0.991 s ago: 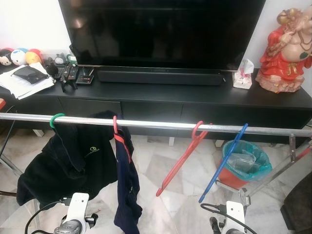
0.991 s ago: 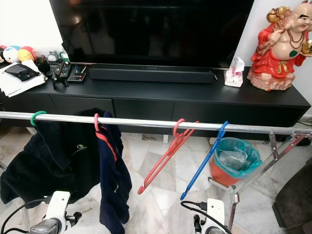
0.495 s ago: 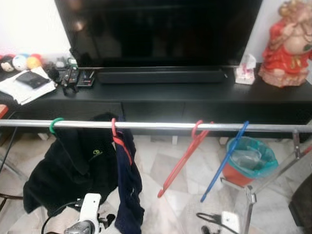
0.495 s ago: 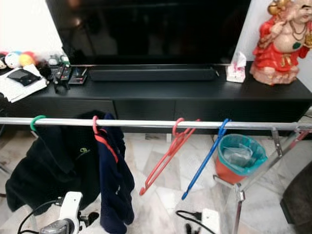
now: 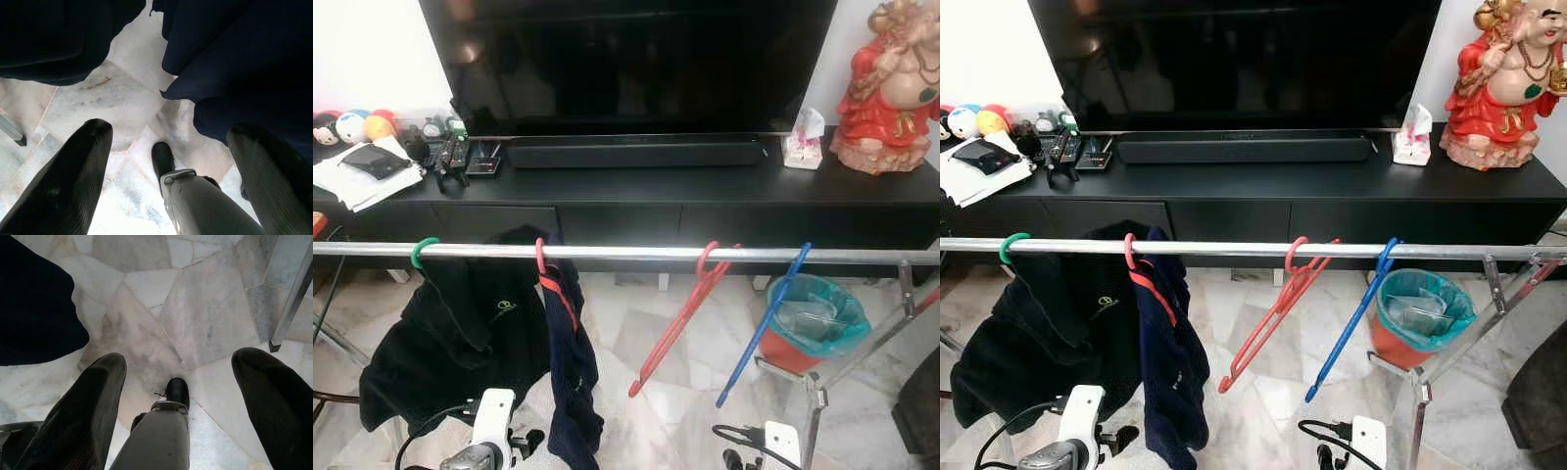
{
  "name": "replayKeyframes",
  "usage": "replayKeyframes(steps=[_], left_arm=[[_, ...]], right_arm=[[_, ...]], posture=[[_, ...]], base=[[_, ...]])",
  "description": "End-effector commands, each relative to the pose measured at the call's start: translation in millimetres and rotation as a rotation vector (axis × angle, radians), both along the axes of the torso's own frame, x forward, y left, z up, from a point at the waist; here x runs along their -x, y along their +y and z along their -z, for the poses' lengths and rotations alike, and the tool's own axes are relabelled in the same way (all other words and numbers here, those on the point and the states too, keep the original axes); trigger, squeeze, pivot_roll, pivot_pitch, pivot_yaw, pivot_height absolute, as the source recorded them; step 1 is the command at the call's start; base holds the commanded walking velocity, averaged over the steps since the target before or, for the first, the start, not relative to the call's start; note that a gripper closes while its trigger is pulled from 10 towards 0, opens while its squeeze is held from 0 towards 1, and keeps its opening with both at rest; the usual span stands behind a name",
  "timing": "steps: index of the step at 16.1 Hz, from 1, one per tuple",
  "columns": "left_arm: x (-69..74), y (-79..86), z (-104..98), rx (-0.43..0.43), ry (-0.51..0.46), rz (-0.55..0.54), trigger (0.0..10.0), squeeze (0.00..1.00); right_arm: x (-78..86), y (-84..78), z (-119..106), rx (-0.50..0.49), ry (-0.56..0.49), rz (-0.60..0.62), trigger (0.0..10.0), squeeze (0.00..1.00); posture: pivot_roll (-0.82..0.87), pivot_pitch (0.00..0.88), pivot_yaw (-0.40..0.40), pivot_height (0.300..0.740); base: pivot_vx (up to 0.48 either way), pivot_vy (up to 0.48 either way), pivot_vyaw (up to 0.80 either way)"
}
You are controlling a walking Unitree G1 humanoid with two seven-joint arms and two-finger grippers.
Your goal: Hang hanger
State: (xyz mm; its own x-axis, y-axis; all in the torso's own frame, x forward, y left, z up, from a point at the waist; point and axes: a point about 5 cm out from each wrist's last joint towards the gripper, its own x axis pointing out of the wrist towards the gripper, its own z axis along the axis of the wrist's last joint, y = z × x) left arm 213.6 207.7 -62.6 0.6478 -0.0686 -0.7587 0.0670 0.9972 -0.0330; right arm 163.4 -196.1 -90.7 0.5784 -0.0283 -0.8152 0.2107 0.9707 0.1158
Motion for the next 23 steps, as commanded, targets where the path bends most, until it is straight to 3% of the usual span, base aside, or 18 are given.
replayKeyframes(steps=[1, 7, 15, 23], left_arm=[[3.1, 2.5, 1.6, -0.007, 0.012, -0.004, 10.0, 0.0], [2.2, 3.8, 0.3, -0.001, -0.014, -0.023, 10.0, 0.0], [-4.8, 4.1, -11.2, 0.001, -0.234, -0.082, 10.0, 0.0], [-8.0, -0.8, -19.4, 0.036, -0.371, -0.092, 10.0, 0.0]], right_arm=[[1.1, -1.3, 0.2, 0.0, 0.002, -0.003, 10.0, 0.0], [0.6, 0.9, 0.3, -0.008, -0.002, 0.002, 10.0, 0.0], [4.7, -1.3, 1.5, -0.002, 0.001, 0.025, 10.0, 0.0], [4.2, -4.2, 0.8, 0.008, 0.0, 0.015, 10.0, 0.0]], posture=[[-0.02, 0.0, 0.023, 0.74], [-0.02, 0.0, 0.032, 0.74], [-0.02, 0.0, 0.044, 0.74], [0.0, 0.0, 0.03, 0.74]], base=[[0.0, 0.0, 0.0], [0.0, 0.0, 0.0], [0.0, 0.0, 0.0], [0.0, 0.0, 0.0]])
